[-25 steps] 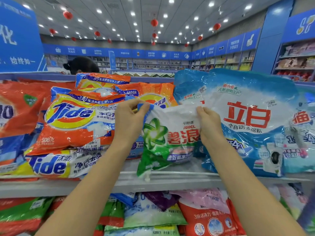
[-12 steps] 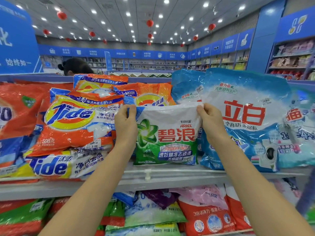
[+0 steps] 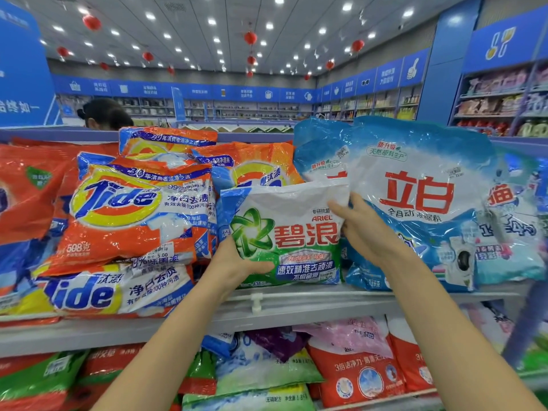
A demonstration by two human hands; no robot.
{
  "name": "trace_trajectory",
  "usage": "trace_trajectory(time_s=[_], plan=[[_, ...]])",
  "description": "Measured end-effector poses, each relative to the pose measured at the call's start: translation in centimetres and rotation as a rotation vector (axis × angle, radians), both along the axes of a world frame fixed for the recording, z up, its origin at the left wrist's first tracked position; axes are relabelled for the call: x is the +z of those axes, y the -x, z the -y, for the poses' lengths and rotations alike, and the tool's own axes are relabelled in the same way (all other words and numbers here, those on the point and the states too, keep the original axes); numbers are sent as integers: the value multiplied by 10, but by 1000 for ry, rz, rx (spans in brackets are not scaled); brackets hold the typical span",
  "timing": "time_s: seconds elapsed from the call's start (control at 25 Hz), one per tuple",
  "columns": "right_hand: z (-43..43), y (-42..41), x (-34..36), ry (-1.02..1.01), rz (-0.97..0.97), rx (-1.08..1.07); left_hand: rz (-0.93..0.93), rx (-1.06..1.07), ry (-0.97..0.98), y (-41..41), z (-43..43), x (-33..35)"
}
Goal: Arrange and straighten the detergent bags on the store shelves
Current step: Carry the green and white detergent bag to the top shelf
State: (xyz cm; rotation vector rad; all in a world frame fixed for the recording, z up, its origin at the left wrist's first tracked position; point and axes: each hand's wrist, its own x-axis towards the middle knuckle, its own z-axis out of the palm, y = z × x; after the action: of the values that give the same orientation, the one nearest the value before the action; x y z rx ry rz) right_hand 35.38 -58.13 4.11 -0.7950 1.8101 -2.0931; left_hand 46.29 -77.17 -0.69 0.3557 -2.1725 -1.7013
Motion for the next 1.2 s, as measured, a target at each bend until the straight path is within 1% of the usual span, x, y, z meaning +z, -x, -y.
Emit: trace_trajectory(time_s=[0.08, 0.16, 0.2, 0.24, 0.32, 0.48, 0.6, 0.68, 0.8, 0.88, 1.2], plan=[[-11, -13, -18, -256, -81, 55, 22, -40, 19, -2, 0, 0], [-11, -21, -37, -509, -205, 32, 65, -97, 43, -4, 4, 0], [-9, -21, -44, -578, -255, -10, 88, -113, 70, -4, 5, 1], [-6, -21, -48, -595, -289, -51, 99, -116, 93, -3, 6, 0], [-1, -20, -51, -530, -315, -102, 68, -92, 122, -2, 7, -3], [-4, -30, -52, -343, -389, -226, -109, -91, 92, -9, 2, 4], [-22, -44, -36, -217, -410, -289, -258, -136, 30, -16, -15, 24], [-45, -55, -28, -168, -423, -339, -320, -161, -12, -16, -33, 35], [-94, -71, -20, -178, -437, -414, -329, -259, -63, -8, -71, 41], [-132, -80, -17, -191, -404, -467, -336, -350, -89, 3, -105, 39], [-311, -90, -34, -201, -366, -812, -286, -619, -145, 62, -289, 17]])
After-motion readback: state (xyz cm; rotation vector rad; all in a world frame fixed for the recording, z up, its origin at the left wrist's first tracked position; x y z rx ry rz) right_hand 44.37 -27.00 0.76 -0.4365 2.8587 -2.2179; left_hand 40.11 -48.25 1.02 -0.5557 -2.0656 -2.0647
